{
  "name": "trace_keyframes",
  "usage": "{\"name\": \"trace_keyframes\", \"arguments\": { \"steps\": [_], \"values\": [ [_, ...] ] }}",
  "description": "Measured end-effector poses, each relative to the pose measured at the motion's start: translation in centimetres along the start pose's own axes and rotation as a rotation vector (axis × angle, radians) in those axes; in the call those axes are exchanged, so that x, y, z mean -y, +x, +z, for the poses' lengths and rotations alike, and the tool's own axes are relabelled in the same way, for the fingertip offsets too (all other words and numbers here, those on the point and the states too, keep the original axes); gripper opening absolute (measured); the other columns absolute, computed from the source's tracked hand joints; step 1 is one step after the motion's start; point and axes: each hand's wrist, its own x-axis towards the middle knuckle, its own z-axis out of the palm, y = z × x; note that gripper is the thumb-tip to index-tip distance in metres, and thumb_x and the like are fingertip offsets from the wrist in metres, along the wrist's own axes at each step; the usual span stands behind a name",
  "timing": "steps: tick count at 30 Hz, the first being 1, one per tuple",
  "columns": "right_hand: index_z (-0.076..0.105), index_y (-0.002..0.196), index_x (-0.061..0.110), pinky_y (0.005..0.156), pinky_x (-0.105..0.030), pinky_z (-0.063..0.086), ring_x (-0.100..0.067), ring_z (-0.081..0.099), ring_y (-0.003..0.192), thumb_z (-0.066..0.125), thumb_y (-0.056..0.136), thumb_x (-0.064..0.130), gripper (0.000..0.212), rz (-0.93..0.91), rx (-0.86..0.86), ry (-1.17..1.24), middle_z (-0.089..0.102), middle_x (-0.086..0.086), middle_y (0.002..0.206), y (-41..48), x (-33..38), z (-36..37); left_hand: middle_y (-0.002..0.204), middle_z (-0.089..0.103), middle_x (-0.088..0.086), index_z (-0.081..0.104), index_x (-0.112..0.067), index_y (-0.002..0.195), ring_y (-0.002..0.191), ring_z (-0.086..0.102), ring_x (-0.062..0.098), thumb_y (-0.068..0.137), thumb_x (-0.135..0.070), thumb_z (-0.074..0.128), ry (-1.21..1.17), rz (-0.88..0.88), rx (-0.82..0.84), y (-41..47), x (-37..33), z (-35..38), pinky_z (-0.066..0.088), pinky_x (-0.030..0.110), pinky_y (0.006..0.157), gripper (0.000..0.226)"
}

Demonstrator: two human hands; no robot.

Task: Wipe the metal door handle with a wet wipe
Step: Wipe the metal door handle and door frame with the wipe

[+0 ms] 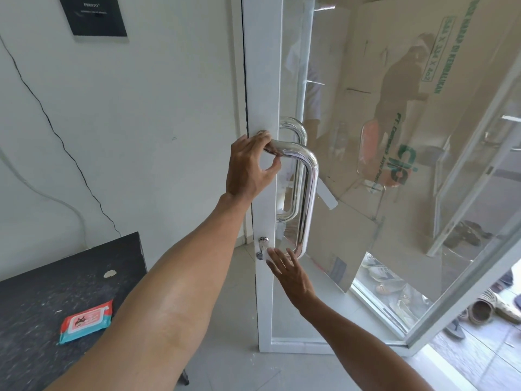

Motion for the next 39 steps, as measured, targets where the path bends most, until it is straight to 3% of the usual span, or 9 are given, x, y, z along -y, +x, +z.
{"name": "trace_keyframes", "arguments": {
  "steps": [3, 7, 16, 21, 24, 29, 35, 37, 39],
  "values": [
    [0.013, 0.153, 0.019, 0.118, -0.050, -0.001, -0.021, 0.021, 0.147, 0.064, 0.085, 0.037, 0.086, 0.073, 0.000, -0.040, 0.025, -0.002, 0.159, -0.7, -1.7, 0.0, 0.101, 0.073, 0.001, 0.067, -0.005, 0.105, 0.104, 0.066, 0.018, 0.072, -0.020, 0.078, 0.001, 0.001, 0.008, 0.0, -0.1, 0.0, 0.038, 0.030, 0.100, 0.039],
    [-0.021, 0.147, 0.004, 0.115, -0.046, -0.010, -0.023, -0.015, 0.146, 0.039, 0.100, 0.037, 0.083, 0.074, -0.075, -0.340, -0.016, -0.007, 0.160, -2.1, -3.6, 0.5, 0.100, 0.073, 0.002, 0.067, -0.005, 0.105, 0.104, 0.066, 0.019, 0.072, -0.020, 0.079, 0.007, -0.003, 0.003, 0.0, -0.3, -0.1, 0.039, 0.031, 0.099, 0.039],
    [-0.022, 0.150, 0.008, 0.116, -0.054, -0.013, -0.023, -0.023, 0.146, 0.056, 0.091, 0.026, 0.099, 0.287, -0.049, -0.245, -0.028, -0.008, 0.158, -4.3, -3.9, 0.3, 0.098, 0.073, 0.002, 0.067, -0.004, 0.106, 0.104, 0.066, 0.019, 0.071, -0.019, 0.080, 0.014, -0.003, 0.017, -0.2, -0.9, -0.7, 0.038, 0.029, 0.100, 0.040],
    [-0.005, 0.154, 0.009, 0.119, -0.049, -0.007, -0.022, -0.008, 0.149, 0.055, 0.075, 0.001, 0.100, 0.439, -0.222, 0.257, -0.010, -0.007, 0.162, -3.4, -3.7, -2.5, 0.102, 0.073, 0.003, 0.067, -0.004, 0.107, 0.106, 0.066, 0.020, 0.072, -0.021, 0.079, 0.019, -0.010, 0.015, -0.4, -1.0, -0.7, 0.038, 0.030, 0.101, 0.040],
    [0.012, 0.152, 0.000, 0.121, -0.046, -0.001, -0.027, 0.005, 0.149, 0.068, 0.071, 0.021, 0.101, 0.551, -0.252, 0.619, 0.010, -0.017, 0.161, -2.3, -3.3, -4.5, 0.106, 0.072, 0.004, 0.067, -0.004, 0.108, 0.106, 0.066, 0.021, 0.074, -0.022, 0.077, 0.023, -0.025, 0.019, -0.5, -0.9, -0.4, 0.037, 0.029, 0.102, 0.041],
    [0.001, 0.151, 0.002, 0.117, -0.037, 0.024, -0.026, 0.027, 0.141, 0.070, 0.074, 0.033, 0.108, 0.659, -0.295, 1.214, 0.022, -0.015, 0.157, -1.7, -1.2, -4.7, 0.114, 0.070, 0.005, 0.066, -0.005, 0.110, 0.108, 0.065, 0.022, 0.074, -0.023, 0.074, 0.014, -0.062, 0.018, -0.7, -0.9, -0.1, 0.036, 0.029, 0.104, 0.041],
    [0.047, 0.118, 0.021, 0.084, -0.030, 0.043, -0.026, 0.056, 0.113, 0.070, 0.063, 0.027, 0.060, 0.908, -0.181, 1.915, 0.058, 0.008, 0.107, -2.1, -0.2, -5.1, 0.114, 0.070, 0.006, 0.066, -0.006, 0.111, 0.107, 0.065, 0.022, 0.074, -0.022, 0.075, -0.002, -0.083, 0.032, -0.7, -1.1, -0.1, 0.037, 0.029, 0.104, 0.042],
    [0.046, 0.121, 0.016, 0.088, -0.028, 0.040, -0.024, 0.054, 0.112, 0.070, 0.066, 0.024, 0.061, 0.937, -0.195, 2.005, 0.057, 0.005, 0.112, -1.8, -0.1, -6.0, 0.115, 0.070, 0.006, 0.065, -0.005, 0.112, 0.107, 0.063, 0.022, 0.074, -0.018, 0.073, -0.009, -0.084, 0.039, -0.8, -1.2, -0.2, 0.041, 0.031, 0.102, 0.042],
    [0.030, 0.142, 0.008, 0.102, -0.031, 0.035, -0.020, 0.044, 0.121, 0.069, 0.069, 0.027, 0.085, 0.961, -0.275, 1.977, 0.047, -0.004, 0.132, -1.4, -0.1, -7.4, 0.117, 0.069, 0.007, 0.065, -0.003, 0.114, 0.107, 0.061, 0.022, 0.073, -0.010, 0.068, -0.009, -0.078, 0.045, -0.7, -1.1, -0.3, 0.043, 0.033, 0.100, 0.042]
  ]
}}
